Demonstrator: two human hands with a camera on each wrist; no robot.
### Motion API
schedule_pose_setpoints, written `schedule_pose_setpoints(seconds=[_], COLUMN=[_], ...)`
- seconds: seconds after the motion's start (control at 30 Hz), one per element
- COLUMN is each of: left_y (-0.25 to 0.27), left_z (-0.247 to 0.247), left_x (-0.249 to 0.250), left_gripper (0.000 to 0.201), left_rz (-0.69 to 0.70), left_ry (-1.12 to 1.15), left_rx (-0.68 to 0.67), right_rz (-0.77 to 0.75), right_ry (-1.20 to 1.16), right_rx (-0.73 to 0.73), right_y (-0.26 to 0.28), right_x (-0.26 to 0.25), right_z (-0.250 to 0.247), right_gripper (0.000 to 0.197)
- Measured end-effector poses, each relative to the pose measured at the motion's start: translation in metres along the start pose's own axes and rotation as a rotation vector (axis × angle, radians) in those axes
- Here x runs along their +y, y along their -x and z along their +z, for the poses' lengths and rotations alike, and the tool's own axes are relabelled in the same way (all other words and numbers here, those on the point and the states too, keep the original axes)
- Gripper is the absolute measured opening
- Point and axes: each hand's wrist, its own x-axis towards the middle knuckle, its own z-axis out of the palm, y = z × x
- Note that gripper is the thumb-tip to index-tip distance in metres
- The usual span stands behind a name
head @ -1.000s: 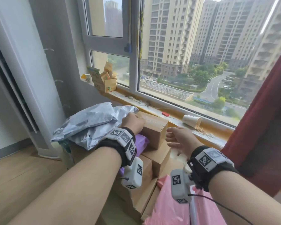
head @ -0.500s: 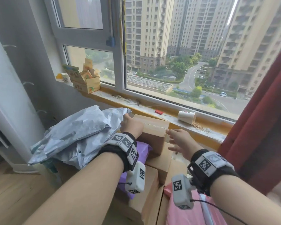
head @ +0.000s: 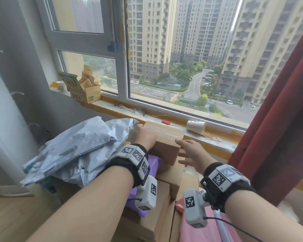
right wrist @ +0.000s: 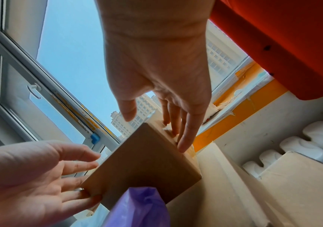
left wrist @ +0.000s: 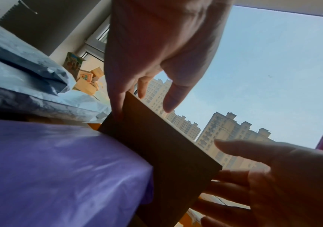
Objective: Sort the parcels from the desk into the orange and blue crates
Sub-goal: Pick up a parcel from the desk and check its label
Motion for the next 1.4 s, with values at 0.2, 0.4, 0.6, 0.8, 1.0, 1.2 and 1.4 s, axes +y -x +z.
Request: schedule_pose_setpoints(seconds=[0.2, 0.4, 0.6, 0.8, 1.0, 1.2, 1.4], left_y=[0.021, 0.05, 0.073, 0.087, 0.079, 0.082, 0.085], left_z=[-0.007, -0.002, 0.016, 0.024, 0.022, 0.03, 0.033], left_x=[0.022, 0.056, 0.082, 0.09, 0.09, 0.087, 0.083], left_gripper=[0.069, 0.111, 0.113, 0.11, 0.073, 0.057, 0.067], left_rz=[0.152, 0.245, 0.296, 0.219, -0.11, -0.172, -0.141], left_ry=[-0.005, 0.16, 0.282, 0.366, 0.638, 0.65, 0.522], left_rx=[0.001, -0.144, -0.407, -0.337, -0.341, -0.447, -0.486], right_rz=[-0.092, -0.126, -0.123, -0.243, -0.207, -0.242, -0.226], right_ry=[-0.055, -0.118, -0.234, -0.219, -0.318, -0.349, -0.423], right_rx=[0.106, 0.234, 0.363, 0.452, 0.374, 0.185, 0.245], right_y=[0.017, 0.039, 0.055, 0.068, 0.077, 0.083, 0.083], right_x=[-0.015, -0.026, -0.02, -0.024, -0.025, -0.026, -0.024], right_z=[-0.024, -0.057, -0.096, -0.106, -0.112, -0.106, -0.107], right_gripper=[0.042, 0.056, 0.066, 0.079, 0.05, 0.077, 0.064])
